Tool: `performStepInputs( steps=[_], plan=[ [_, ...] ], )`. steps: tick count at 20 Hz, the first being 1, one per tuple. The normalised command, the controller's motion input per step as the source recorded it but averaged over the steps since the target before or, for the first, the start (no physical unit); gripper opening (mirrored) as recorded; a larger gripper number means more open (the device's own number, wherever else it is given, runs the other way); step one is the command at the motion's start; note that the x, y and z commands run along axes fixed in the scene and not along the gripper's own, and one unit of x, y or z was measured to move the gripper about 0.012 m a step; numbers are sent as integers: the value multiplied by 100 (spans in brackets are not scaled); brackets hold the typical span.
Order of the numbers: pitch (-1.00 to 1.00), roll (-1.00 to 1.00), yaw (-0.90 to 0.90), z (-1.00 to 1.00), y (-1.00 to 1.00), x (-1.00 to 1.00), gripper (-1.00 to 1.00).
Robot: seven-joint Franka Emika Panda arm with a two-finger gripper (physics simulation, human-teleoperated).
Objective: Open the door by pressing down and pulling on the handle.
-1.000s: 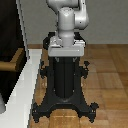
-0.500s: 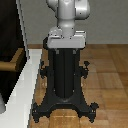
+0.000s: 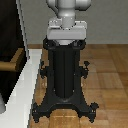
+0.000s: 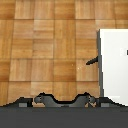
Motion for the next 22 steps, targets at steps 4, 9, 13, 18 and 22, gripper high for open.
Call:
performStepInputs(
  steps=[4,9,13,18,22],
  plan=[
    [0,0,0,50,0,0,100],
    [0,0,0,20,0,0,100],
    [0,0,0,0,-25,0,100],
    [0,0,0,0,-80,0,100],
    [0,0,0,0,-100,0,100]
  ],
)
